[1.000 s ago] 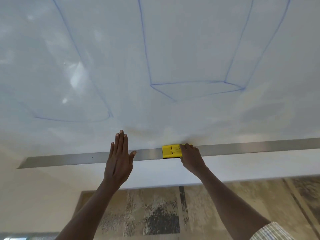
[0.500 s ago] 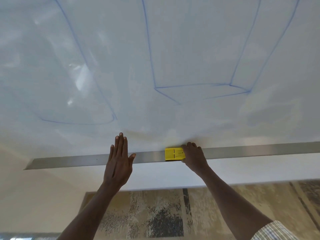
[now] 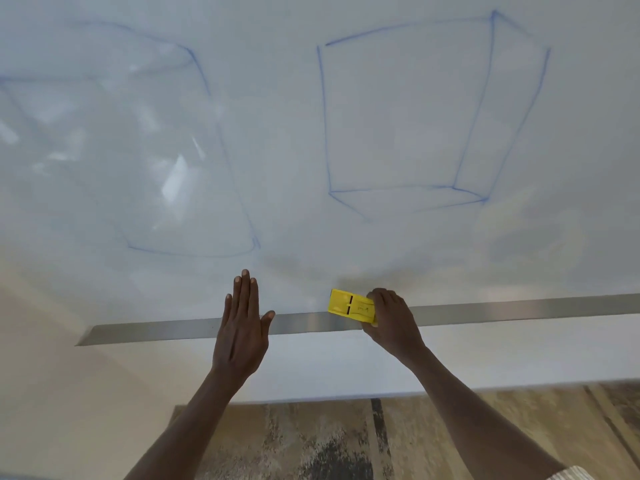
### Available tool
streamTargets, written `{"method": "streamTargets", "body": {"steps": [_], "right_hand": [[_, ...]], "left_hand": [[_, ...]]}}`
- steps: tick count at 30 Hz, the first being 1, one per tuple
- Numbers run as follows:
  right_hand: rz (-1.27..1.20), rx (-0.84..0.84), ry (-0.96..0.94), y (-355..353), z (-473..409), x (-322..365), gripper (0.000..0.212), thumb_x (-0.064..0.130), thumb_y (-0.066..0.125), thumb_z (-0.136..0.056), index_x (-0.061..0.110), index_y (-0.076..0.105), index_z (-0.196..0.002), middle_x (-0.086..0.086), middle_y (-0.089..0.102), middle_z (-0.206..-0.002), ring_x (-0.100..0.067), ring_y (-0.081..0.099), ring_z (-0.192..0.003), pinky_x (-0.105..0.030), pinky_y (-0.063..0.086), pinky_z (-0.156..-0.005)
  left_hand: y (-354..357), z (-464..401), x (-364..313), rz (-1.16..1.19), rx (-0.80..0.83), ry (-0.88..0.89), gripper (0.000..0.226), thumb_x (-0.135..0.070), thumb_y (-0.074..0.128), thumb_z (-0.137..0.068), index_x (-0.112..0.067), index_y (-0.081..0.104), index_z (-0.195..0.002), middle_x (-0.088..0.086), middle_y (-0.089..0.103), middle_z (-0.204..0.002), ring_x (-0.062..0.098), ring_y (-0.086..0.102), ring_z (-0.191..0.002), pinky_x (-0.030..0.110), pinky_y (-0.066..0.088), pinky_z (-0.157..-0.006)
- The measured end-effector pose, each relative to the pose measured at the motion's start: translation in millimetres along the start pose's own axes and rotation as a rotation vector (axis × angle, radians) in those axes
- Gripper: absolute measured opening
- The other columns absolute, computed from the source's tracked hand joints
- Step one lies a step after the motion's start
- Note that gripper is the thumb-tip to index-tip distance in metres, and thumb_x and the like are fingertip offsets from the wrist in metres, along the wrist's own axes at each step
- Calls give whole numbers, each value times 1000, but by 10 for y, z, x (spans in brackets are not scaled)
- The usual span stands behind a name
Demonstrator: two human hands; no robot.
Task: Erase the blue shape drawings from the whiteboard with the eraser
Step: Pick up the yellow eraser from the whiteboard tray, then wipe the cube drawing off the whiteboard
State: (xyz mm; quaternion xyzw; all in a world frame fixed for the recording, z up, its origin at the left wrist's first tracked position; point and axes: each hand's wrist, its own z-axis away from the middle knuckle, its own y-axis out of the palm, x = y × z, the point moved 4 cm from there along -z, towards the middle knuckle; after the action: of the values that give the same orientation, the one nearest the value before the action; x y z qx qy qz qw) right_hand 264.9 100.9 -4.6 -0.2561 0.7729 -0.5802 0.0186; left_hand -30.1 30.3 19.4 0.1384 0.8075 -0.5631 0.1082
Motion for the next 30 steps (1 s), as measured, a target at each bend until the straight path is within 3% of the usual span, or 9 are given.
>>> {"method": "streamTargets", "body": {"steps": [5,10,16,22,30], "right_hand": [[-80,-131,18,-227,40,371,47,16,82,-68,6,59,-107,-8,65,-97,-31,63,-87,-34,52,-62],[-125,-229,63,-393,29,830,52,24,81,-72,14,55,-115,-3,62,-104,-25,62,-92,-32,52,-64],[-126,-372,81,-608,-58,1449,57,22,86,-65,15,55,-112,0,62,-99,-24,63,-88,-29,51,-58],[-119,-492,123,-757,-172,1912,56,23,86,-66,15,58,-113,3,62,-100,-20,63,-90,-26,49,-59],[-161,-591,176,-1020,-427,2343,58,28,86,-68,22,52,-115,6,62,-100,-17,58,-92,-24,44,-62]], "left_hand": [[-338,79,94,12,-58,21,81,-59,5,-109,1,9,-164,12,2,-175,26,1,-163,46,11,-131],[-727,111,326,56,-116,47,83,-62,1,-107,-2,5,-164,10,-1,-176,23,-3,-164,44,9,-132],[-1254,40,644,75,-207,124,80,-60,5,-109,-1,8,-163,11,3,-175,12,-9,-162,34,2,-131],[-1727,-96,924,60,-286,175,79,-57,6,-110,1,11,-163,14,7,-175,10,-13,-162,32,2,-130],[-2255,-325,1207,64,-358,191,82,-62,2,-107,-2,5,-163,9,1,-175,24,0,-164,38,6,-131]]}}
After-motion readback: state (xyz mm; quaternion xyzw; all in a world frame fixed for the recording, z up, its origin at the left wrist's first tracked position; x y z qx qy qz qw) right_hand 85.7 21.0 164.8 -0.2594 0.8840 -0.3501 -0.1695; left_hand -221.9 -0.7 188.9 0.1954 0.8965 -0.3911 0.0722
